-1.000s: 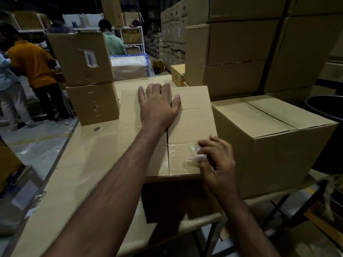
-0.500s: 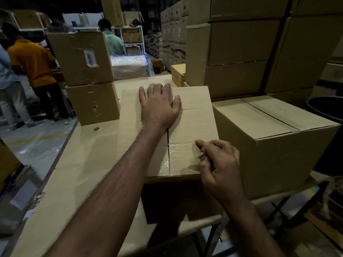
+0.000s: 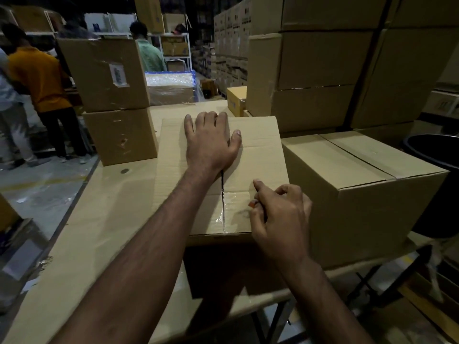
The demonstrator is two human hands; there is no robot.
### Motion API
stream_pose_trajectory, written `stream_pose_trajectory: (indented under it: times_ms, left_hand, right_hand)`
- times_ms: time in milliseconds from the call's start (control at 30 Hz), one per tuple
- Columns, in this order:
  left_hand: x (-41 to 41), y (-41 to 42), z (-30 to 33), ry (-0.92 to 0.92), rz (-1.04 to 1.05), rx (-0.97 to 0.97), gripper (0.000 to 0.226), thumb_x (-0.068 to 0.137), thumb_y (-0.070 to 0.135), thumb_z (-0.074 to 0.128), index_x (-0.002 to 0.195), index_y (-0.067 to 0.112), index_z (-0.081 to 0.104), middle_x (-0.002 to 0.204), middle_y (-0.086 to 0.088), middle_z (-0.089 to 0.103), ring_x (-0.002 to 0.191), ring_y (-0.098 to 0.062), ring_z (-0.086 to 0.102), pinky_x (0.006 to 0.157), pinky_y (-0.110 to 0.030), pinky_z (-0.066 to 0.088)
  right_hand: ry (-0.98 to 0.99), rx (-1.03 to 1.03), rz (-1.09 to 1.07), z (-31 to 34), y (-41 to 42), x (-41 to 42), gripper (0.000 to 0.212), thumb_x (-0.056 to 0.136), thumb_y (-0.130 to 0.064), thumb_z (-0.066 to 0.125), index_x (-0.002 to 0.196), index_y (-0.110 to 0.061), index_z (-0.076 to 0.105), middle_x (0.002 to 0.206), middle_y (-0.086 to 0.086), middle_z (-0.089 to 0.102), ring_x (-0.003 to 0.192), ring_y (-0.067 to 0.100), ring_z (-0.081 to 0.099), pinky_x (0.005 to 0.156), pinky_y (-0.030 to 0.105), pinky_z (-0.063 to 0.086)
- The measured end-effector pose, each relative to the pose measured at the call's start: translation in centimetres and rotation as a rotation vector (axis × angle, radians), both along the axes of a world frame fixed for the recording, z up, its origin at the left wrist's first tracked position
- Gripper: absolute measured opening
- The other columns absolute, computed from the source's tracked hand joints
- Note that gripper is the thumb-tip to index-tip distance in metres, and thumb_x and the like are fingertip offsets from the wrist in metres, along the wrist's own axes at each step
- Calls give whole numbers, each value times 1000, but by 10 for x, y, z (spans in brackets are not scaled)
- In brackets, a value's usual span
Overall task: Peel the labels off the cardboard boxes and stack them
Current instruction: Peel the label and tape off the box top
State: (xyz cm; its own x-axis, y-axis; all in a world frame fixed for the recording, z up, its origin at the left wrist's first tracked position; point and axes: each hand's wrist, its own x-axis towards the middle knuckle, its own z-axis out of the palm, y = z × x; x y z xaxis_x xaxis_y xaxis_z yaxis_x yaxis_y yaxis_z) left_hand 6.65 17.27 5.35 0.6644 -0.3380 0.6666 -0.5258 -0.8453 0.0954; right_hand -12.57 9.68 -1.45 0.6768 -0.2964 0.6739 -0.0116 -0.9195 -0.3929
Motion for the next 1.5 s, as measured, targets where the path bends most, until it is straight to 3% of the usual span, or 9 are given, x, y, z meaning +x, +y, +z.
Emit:
stream_pose_trajectory:
  times_ms: [167, 333, 500, 633, 1000, 1100, 1267, 1400, 1500]
  left_hand:
    - [-1, 1, 0, -2, -16, -13, 62, 94, 53, 32, 140, 16, 48, 139, -10, 51, 134, -28, 40, 119, -57, 11]
    - [-2, 2, 0, -10, -5, 2, 64, 93, 53, 29, 141, 15, 47, 139, -10, 51, 134, -28, 40, 120, -57, 12]
    - [-2, 0, 2, 6, 2, -4, 64, 93, 54, 29, 141, 15, 47, 139, -10, 51, 134, -28, 41, 120, -57, 12]
    - [-2, 1, -1, -10, -9, -2, 63, 94, 53, 31, 141, 15, 47, 140, -11, 51, 134, -29, 41, 120, -58, 12]
    - [4, -1, -1, -7, -11, -5, 61, 94, 53, 31, 140, 16, 48, 139, -10, 52, 134, -28, 41, 120, -57, 12]
    - [6, -2, -1, -6, -2, -3, 63, 93, 53, 29, 139, 15, 49, 137, -10, 53, 132, -28, 42, 119, -58, 13]
    - [9, -3, -3, -14, -1, -2, 67, 91, 54, 25, 139, 15, 49, 137, -9, 53, 132, -28, 42, 119, -57, 13]
    - [10, -4, -4, -16, 2, -4, 66, 92, 54, 26, 140, 14, 48, 138, -10, 52, 133, -29, 42, 119, -57, 13]
    - [8, -3, -4, -13, 1, 2, 64, 93, 53, 28, 140, 15, 48, 138, -9, 52, 133, -28, 41, 119, -57, 13]
  right_hand:
    - [11, 13, 17, -9, 0, -13, 52, 84, -35, 45, 129, -16, 63, 96, 1, 68, 107, 19, 46, 97, 57, 41]
    - [52, 24, -37, 4, 7, -1, 50, 84, -31, 46, 128, -16, 64, 110, 5, 71, 131, 28, 45, 112, 62, 25]
    - [85, -11, -18, -3, 10, -18, 54, 84, -37, 39, 128, -18, 64, 108, -2, 72, 125, 24, 48, 112, 58, 24]
    - [108, 41, -35, 6, 6, -8, 55, 84, -38, 37, 127, -19, 65, 113, 2, 71, 135, 25, 41, 114, 56, 19]
    - [104, 118, -71, 14, -1, -10, 42, 82, -28, 52, 119, -20, 69, 114, 11, 68, 131, 27, 44, 115, 61, 18]
    - [174, 15, 27, 10, 19, -11, 43, 81, -29, 51, 119, -18, 68, 107, 5, 70, 129, 24, 45, 116, 57, 18]
    - [108, 122, -108, 16, -5, -5, 47, 82, -32, 47, 123, -23, 69, 111, 10, 70, 126, 27, 47, 114, 60, 23]
    - [182, -21, 13, 8, 21, -4, 45, 83, -32, 46, 120, -20, 67, 108, 2, 70, 126, 23, 47, 116, 57, 21]
    - [147, 51, -37, 13, -5, -4, 50, 83, -38, 40, 124, -26, 67, 113, 5, 69, 128, 22, 45, 117, 57, 16]
